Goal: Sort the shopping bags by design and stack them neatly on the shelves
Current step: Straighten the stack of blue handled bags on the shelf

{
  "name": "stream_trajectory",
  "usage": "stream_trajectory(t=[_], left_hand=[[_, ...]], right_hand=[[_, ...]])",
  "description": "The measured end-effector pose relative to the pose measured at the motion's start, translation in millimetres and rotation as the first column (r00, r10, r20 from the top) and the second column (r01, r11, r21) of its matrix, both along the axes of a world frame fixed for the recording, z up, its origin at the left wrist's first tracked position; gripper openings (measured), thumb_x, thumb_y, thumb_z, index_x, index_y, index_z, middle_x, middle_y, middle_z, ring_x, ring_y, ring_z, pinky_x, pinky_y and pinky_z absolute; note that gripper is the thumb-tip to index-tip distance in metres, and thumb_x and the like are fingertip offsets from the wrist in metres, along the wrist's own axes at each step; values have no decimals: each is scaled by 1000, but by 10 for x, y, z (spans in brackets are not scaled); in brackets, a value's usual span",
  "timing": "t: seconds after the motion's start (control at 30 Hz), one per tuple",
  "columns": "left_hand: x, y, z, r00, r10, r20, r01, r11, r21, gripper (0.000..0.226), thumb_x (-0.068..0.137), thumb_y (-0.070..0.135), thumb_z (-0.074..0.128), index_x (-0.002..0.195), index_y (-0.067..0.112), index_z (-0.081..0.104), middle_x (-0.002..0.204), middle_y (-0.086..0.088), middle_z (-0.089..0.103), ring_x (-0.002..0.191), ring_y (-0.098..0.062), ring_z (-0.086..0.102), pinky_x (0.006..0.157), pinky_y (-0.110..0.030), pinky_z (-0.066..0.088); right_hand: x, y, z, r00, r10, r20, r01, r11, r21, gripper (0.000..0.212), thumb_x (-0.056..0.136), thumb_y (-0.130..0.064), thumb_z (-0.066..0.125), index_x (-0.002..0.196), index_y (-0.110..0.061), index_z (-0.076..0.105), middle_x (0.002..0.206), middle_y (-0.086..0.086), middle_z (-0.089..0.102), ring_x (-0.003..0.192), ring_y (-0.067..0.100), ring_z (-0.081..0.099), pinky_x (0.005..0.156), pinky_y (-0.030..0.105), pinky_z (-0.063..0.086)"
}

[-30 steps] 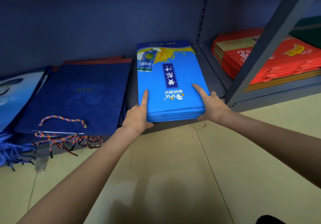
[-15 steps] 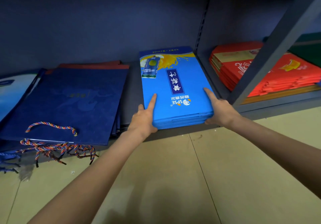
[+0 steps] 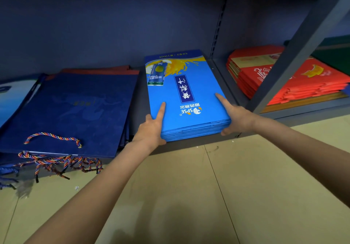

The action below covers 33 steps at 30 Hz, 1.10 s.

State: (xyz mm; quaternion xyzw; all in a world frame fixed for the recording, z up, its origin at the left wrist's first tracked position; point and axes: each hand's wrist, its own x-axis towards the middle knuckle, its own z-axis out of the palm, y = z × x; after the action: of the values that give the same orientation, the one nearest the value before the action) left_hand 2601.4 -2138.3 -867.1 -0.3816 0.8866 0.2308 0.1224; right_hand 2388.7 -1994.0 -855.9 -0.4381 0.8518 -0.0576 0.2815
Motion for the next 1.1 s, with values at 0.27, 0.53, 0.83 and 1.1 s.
stream_trajectory(t=[0.27,0.53,0.83,1.1], left_hand=[[-124,-191,220,1000,20,-17,-17,990,143,123,75,29,78,146,27,-23,140,-20,37,123,-32,45,97,-36,39],[-163,-180,195,996,-42,85,31,990,135,121,79,32,74,145,21,-26,140,-22,36,122,-31,45,94,-34,39],[-187,-88,105,990,-57,129,53,998,32,124,77,29,77,145,21,-26,132,-21,38,117,-32,46,90,-38,42],[-295,-16,220,984,-158,82,170,971,-169,107,77,56,67,151,24,-4,155,-15,-18,142,-43,-11,110,-59,15]], right_hand=[[-100,-23,325,997,71,-25,-70,997,17,107,74,-21,80,150,-33,6,150,8,31,134,28,33,105,36,32],[-50,-41,285,991,63,-118,-61,998,17,91,77,-19,77,149,-25,21,142,10,42,129,28,37,100,34,37],[-16,-77,221,1000,21,2,-21,999,49,103,73,-27,80,148,-30,9,139,13,38,120,29,42,87,32,37],[-21,-39,223,983,75,-165,-86,994,-60,98,70,-35,81,148,-23,23,151,10,23,136,31,28,110,42,32]])
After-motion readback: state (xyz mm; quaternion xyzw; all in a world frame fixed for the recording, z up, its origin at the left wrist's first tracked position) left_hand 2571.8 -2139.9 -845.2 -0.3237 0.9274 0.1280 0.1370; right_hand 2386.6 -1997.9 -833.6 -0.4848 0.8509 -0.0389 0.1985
